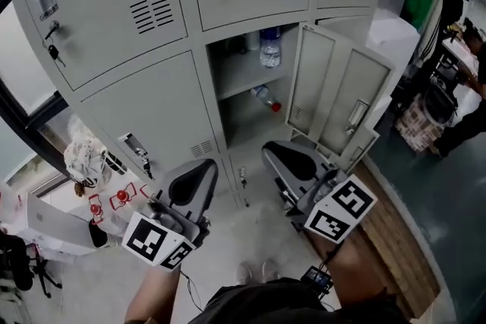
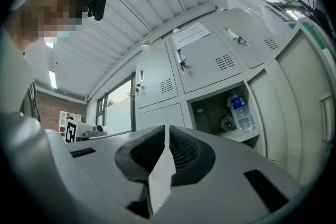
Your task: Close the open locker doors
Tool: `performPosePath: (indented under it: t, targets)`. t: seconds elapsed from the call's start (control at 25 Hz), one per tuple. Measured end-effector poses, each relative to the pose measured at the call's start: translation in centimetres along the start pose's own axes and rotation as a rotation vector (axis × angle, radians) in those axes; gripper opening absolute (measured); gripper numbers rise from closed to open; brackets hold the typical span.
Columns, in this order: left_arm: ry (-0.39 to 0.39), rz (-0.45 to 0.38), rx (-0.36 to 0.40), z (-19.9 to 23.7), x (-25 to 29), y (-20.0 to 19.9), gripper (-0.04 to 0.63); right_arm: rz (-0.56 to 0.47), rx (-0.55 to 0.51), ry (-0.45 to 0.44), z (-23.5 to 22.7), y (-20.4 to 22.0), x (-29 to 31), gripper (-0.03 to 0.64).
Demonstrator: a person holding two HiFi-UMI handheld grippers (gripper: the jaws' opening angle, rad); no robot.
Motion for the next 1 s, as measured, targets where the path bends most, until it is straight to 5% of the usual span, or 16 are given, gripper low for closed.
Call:
performPosePath:
  t: [0.44,1.0]
  targets:
    - [0.255,-0.019,-0.043,-1.8,1.6,0.8,0.009,-0.032,-0.033,0.282,0.7,0.2,-6.0,0.031]
    - [0.334,0.012,-0.057,-6.0,11.5,3.0,0.009,-0.045,-0.005,0.394,-8.6,-0.7,-12.9,0.029]
Point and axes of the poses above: the fingertips, and each gripper's own axes: x forward along the fingers, z to its left, y out of its underside, the point moved 6 cm from there along -x, backward along the fingers, and after that the axes turned 2 degrees about y, right-handed, at the moved point
